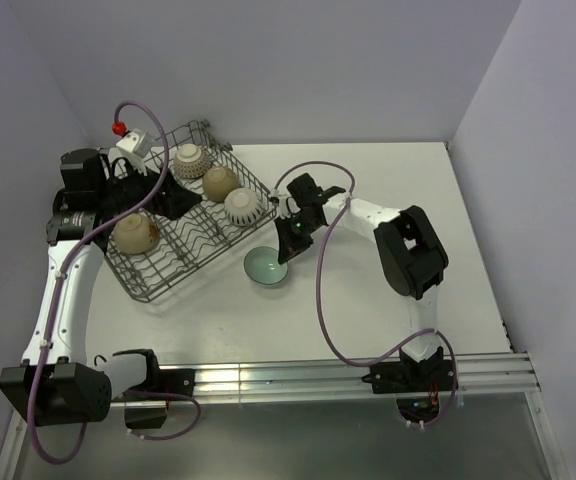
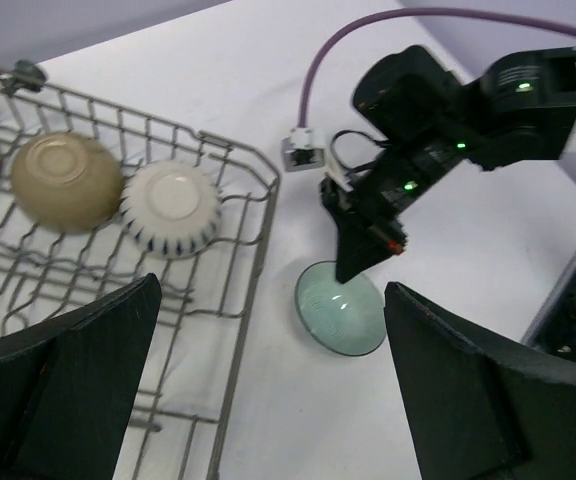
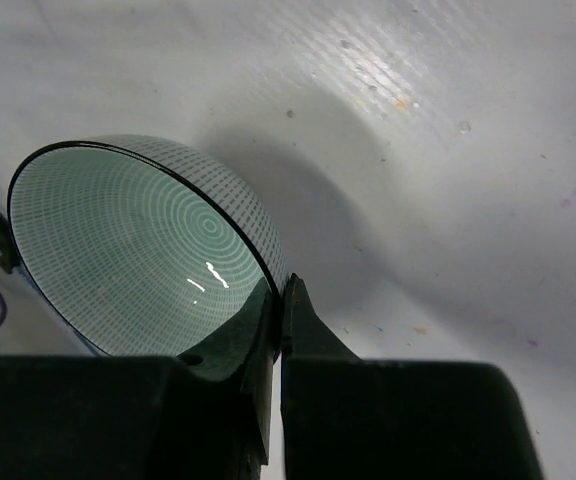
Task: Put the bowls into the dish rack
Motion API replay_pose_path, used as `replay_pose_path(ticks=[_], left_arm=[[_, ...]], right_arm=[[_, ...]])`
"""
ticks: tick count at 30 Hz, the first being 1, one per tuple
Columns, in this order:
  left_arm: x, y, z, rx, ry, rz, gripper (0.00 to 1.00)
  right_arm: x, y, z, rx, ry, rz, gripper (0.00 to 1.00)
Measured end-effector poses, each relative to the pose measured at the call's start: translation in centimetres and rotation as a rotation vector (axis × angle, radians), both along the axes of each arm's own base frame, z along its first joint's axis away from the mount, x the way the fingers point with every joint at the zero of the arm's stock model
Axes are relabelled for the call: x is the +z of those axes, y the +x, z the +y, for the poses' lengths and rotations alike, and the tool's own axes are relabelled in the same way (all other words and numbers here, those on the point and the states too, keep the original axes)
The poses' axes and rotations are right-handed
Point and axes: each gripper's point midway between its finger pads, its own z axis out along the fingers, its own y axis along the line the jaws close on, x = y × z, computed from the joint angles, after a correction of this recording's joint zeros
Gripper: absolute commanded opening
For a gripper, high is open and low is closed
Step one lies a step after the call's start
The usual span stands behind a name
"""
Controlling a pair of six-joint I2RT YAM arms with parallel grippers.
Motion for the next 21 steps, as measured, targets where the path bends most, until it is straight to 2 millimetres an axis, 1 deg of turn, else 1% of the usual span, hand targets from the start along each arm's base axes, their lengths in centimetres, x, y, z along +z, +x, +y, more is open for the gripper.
replay_pose_path(ticks=[2, 3, 5, 6, 9, 10, 13, 15, 17, 21], left_arm=[[0.7, -0.3, -0.7, -0.037, -0.038, -0.007, 0.99], [0.9, -0.4, -1.0, -0.053, -0.06, -0.007, 0.99], [1.2, -0.6, -1.5, -0.079, -0.098, -0.003, 1.0], [1.5, -0.7, -1.8, -0.091, -0.126, 0.006, 0.99], [1.9, -0.6, -2.5, -0.114, -0.201, 0.039, 1.0], [2.0, -0.5, -2.7, -0.12, -0.234, 0.056, 0.99], [1.8, -0.2, -3.3, -0.138, -0.324, 0.119, 0.98], [1.3, -0.1, -3.7, -0.141, -0.394, 0.168, 0.98], [0.5, -0.1, -4.0, -0.136, -0.464, 0.225, 0.99], [-0.8, -0.7, -4.8, -0.135, -0.598, 0.321, 1.0]], right_arm=[[0.2, -0.1, 0.3, 0.001, 0.039, 0.017, 0.0], [0.6, -0.1, 0.5, -0.003, 0.069, 0.026, 0.0], [1.8, 0.5, 0.7, -0.016, 0.141, 0.037, 0.0], [2.8, 0.9, 0.8, -0.028, 0.188, 0.04, 0.0], [6.4, 2.9, 0.7, -0.074, 0.331, 0.022, 0.0], [8.0, 3.8, 0.6, -0.092, 0.387, 0.006, 0.0], [12.4, 5.5, 0.1, -0.119, 0.519, -0.044, 0.0], [15.1, 6.2, -0.1, -0.119, 0.593, -0.073, 0.0], [17.6, 6.7, 0.2, -0.102, 0.677, -0.097, 0.0], [20.9, 7.1, 0.5, -0.096, 0.798, -0.087, 0.0]])
